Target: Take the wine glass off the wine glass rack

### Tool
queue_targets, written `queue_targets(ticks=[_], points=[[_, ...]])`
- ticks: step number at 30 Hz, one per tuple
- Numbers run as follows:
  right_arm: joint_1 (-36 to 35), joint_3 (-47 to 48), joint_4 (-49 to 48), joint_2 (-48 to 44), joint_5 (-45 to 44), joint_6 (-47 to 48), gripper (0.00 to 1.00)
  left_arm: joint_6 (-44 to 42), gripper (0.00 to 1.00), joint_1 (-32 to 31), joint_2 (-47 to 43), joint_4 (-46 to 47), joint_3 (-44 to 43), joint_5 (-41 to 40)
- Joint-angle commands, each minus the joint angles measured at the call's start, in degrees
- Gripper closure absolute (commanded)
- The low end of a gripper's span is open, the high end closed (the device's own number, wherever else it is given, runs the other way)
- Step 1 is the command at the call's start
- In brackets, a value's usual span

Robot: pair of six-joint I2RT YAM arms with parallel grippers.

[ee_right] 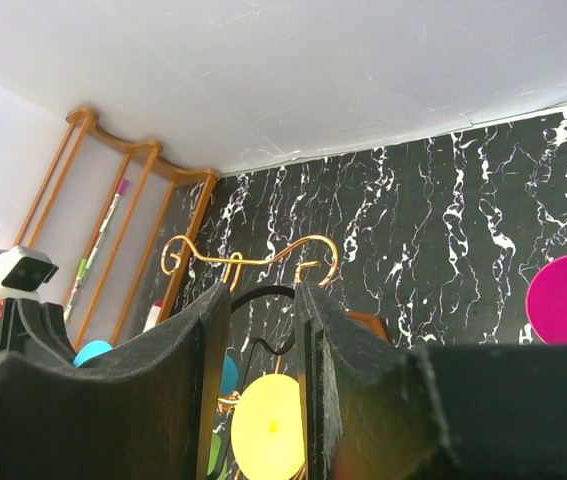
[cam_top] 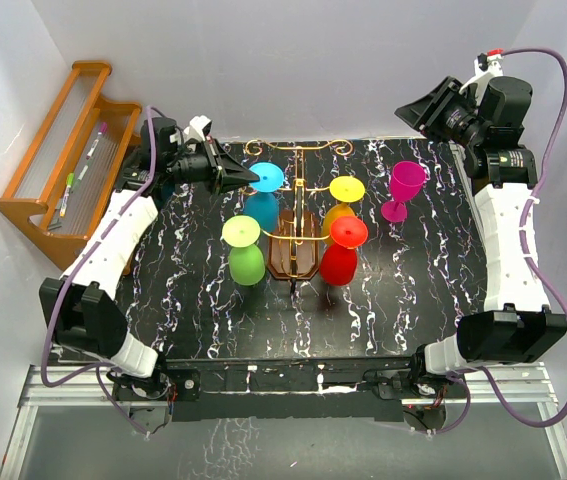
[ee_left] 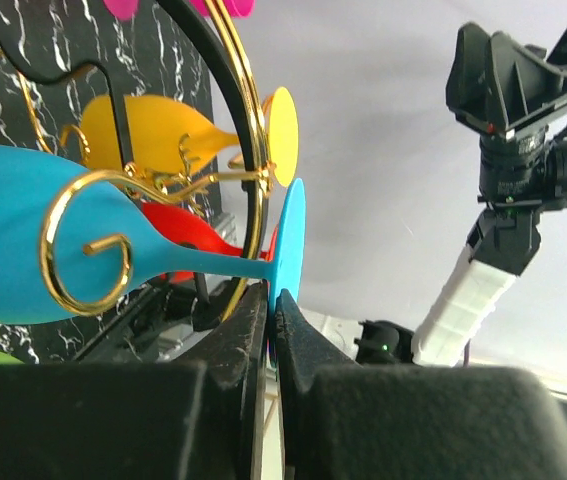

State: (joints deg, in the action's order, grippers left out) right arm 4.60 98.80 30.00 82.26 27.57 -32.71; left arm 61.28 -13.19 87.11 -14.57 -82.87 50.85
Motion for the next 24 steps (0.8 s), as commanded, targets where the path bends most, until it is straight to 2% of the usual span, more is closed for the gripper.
queue_targets(ticks=[1, 6, 12, 19, 24], points=[[0.05, 3.22, -3.35, 0.64, 1.15, 0.10, 0.66, -1.63, 1.00, 0.06, -3.03, -2.68, -2.48, 7.66], [0.02, 3.94, -3.42, 1.21, 2.38, -0.16, 0.66, -0.34, 1.00, -0.16, -4.30, 0.08, -2.81, 10.94], [-0.22, 3.84, -7.21, 1.15, 8.67, 0.09, 0.65, 10.77, 1.00, -0.16, -5.40, 19.14, -3.70, 11.93], [-1.77, 6.05, -8.83, 1.51, 13.09, 1.87, 0.65, 11.94, 1.00, -0.13, -1.32, 22.39, -13.38, 10.05], [-1.97, 6.11, -8.99, 1.28, 13.63, 2.38, 0.65, 17.63, 1.00, -0.08, 0.53, 29.09, -17.21, 10.07]])
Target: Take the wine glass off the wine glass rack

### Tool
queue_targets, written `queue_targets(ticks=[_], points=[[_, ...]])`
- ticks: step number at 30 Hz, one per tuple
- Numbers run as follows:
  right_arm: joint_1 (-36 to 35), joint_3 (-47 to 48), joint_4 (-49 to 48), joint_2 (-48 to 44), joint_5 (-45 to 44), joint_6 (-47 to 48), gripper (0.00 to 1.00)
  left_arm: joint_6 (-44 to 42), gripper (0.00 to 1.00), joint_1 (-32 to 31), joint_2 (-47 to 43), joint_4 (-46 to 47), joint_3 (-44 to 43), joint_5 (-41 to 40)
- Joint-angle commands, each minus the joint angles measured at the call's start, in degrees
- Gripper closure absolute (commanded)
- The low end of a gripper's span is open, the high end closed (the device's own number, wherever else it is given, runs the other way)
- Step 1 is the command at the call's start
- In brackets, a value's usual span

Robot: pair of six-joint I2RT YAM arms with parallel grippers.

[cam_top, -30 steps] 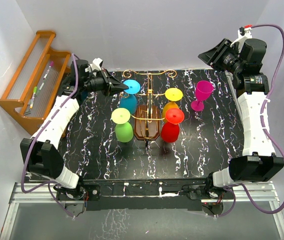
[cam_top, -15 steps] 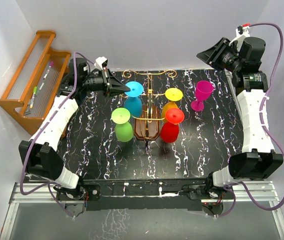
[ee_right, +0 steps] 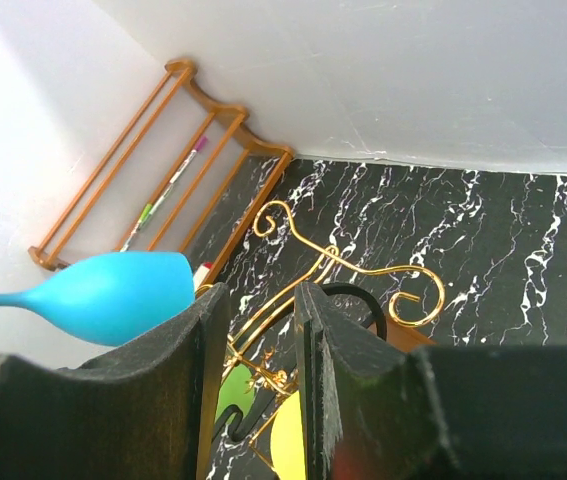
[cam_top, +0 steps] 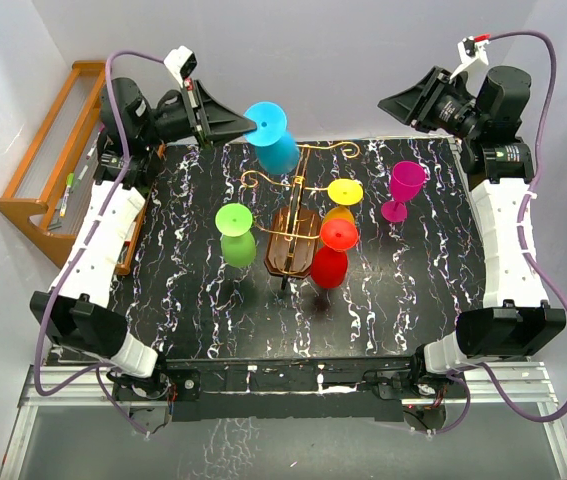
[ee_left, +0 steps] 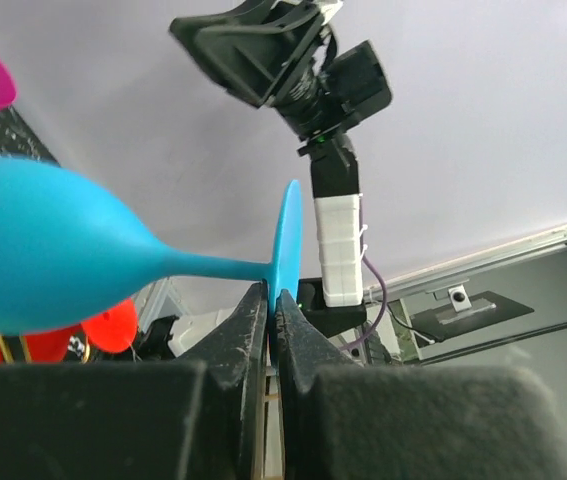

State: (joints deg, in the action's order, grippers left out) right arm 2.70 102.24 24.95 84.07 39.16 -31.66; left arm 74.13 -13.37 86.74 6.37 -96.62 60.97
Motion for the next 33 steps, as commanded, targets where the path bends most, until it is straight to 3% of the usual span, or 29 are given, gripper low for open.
queue_targets(ticks=[1, 10, 14, 18, 26, 33], points=[[-0.06, 2.54, -4.34, -0.57, 2.70, 1.34, 0.65, 4.70, 1.00, 0.09, 1.13, 8.63, -4.21, -0.48], [-4.43, 3.86, -17.77, 2.50, 20.12, -6.77, 0.56, -10.43, 1.00, -0.02, 9.87, 3.81, -14.95, -2.42], [-10.19, 10.64, -16.26, 7.05, 27.02, -7.52, 0.53, -15.44, 1.00, -0.52, 17.74, -1.70, -26.33, -4.04], [-13.26, 13.97, -15.60, 10.06, 28.59, -8.14, 0.53, -15.99, 1.00, -1.09, 23.81, -4.09, -33.64, -4.24], [-15.19, 17.29, -13.39, 14.81, 29.02, -7.53, 0.52, -13.32, 1.00, -3.07, 21.98, 0.11, -29.49, -2.68], [-16.77, 20.90, -5.65, 18.11, 26.37, -2.44, 0.52, -14.92, 1.00, -3.34, 17.79, -0.08, -26.13, -2.91]])
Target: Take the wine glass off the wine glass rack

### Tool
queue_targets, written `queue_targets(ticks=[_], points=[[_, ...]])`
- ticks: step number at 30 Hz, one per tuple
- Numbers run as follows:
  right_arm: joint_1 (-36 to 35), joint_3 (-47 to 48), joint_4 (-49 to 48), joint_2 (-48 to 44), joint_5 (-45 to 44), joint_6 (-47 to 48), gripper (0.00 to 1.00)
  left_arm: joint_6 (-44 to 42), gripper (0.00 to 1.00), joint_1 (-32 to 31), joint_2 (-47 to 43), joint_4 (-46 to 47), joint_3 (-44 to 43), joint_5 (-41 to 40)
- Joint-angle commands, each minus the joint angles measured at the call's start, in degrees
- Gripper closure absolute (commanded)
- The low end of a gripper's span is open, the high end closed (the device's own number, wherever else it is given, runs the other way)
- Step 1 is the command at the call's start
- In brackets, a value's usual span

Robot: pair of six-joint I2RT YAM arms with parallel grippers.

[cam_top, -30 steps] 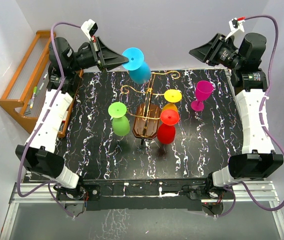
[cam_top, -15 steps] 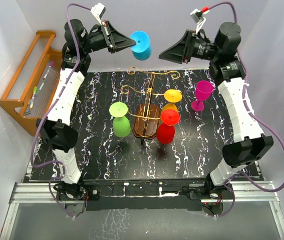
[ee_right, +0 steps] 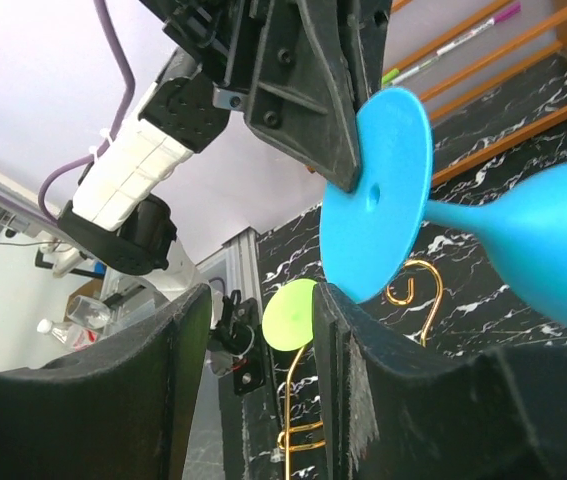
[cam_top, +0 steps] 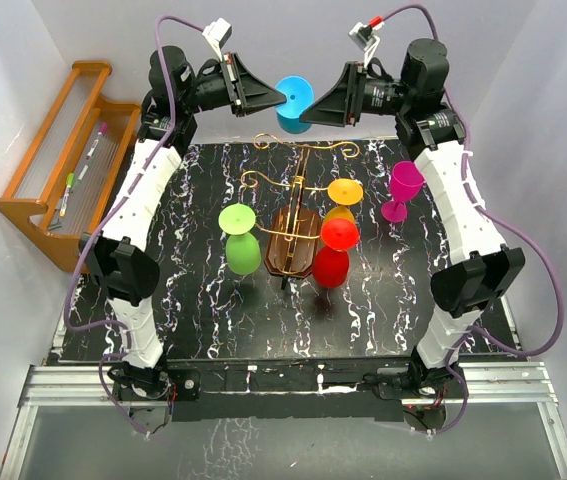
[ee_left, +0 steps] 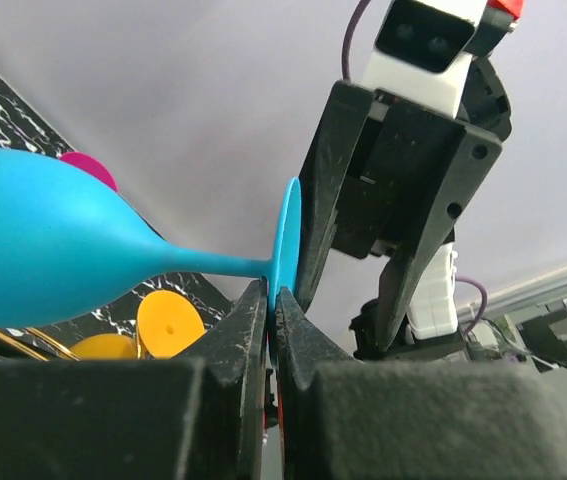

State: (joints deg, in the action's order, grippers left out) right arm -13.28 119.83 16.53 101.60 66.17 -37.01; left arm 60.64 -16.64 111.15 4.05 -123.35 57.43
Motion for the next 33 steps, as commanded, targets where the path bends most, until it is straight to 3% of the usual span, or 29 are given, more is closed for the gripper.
queue_targets(ticks=[1, 10, 20, 33], points=[[-0.99, 3.35, 2.74, 0.80, -0.63, 2.91, 0.52, -1.24, 1.00, -0.06, -7.08, 2.50, 1.11, 0.71], [-3.11, 8.26, 9.47, 3.21, -2.43, 6.46, 0.53, -0.96, 1.00, -0.26, -10.28, 4.11, 4.89, 1.01], [-3.17, 6.06, 15.75, 0.03, -5.14, 10.95, 0.55, -2.38, 1.00, -0.24, -11.21, 3.77, 3.31, -3.49], [-4.03, 8.60, 13.33, 1.73, -3.90, 9.16, 0.55, -1.76, 1.00, -0.23, -13.57, 4.21, 8.28, -1.73]])
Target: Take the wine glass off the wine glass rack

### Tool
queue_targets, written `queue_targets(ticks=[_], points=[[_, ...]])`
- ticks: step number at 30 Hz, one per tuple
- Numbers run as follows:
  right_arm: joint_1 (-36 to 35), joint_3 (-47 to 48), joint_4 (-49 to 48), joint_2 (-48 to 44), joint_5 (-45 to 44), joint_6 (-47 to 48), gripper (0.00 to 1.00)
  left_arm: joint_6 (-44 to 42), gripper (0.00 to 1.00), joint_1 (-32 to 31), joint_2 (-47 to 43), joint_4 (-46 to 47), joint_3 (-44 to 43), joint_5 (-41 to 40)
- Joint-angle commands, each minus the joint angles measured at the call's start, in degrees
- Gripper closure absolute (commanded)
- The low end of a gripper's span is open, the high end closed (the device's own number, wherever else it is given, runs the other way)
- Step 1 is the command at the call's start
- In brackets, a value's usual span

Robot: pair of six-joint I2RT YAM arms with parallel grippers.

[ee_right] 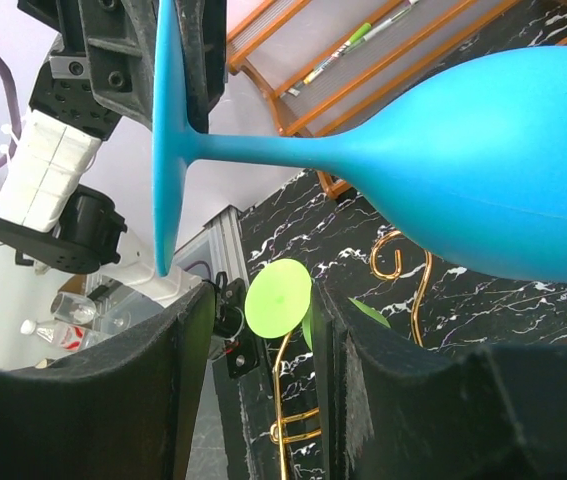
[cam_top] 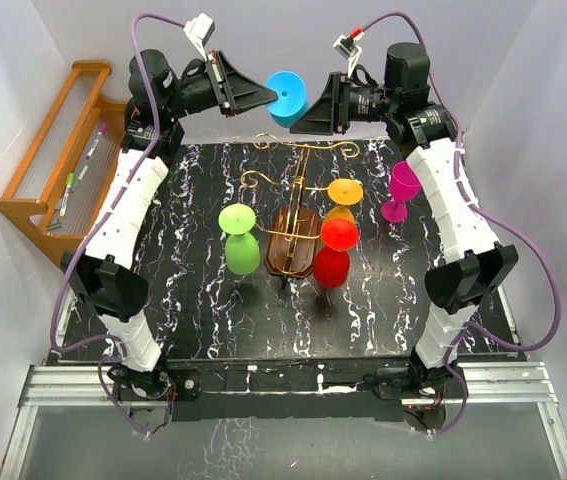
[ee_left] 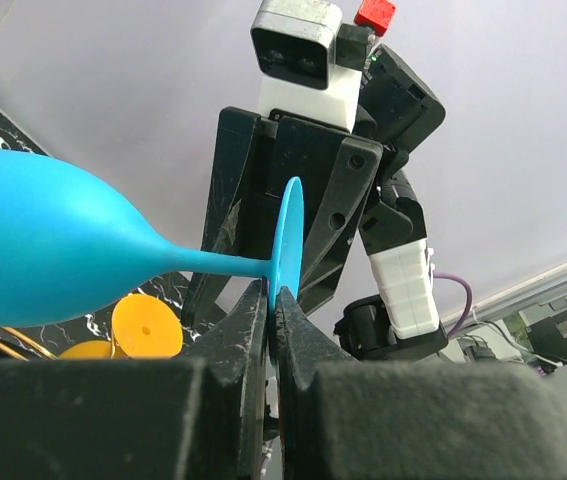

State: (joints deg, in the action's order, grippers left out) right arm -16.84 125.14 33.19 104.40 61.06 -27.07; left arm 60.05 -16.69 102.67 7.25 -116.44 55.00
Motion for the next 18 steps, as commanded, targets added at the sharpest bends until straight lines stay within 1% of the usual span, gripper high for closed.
queue_targets(ticks=[1, 6, 12, 18], points=[[-0.47, 3.28, -3.72, -1.11, 1.67, -0.97, 0.55, -1.52, 1.00, -0.19, -5.50, 0.71, 1.87, 0.52], [-0.47, 3.07, -4.59, -1.20, 2.10, -1.61, 0.55, -1.44, 1.00, -0.26, -5.74, 0.92, 2.47, 0.93], [-0.57, 3.02, -8.28, -1.13, 2.99, -4.39, 0.55, -2.23, 1.00, -0.33, -5.69, 0.00, 3.16, 1.51], [-0.63, 2.83, -8.85, -0.36, 2.40, -4.92, 0.55, -1.47, 1.00, -0.74, -6.10, 1.87, 4.12, 3.06]])
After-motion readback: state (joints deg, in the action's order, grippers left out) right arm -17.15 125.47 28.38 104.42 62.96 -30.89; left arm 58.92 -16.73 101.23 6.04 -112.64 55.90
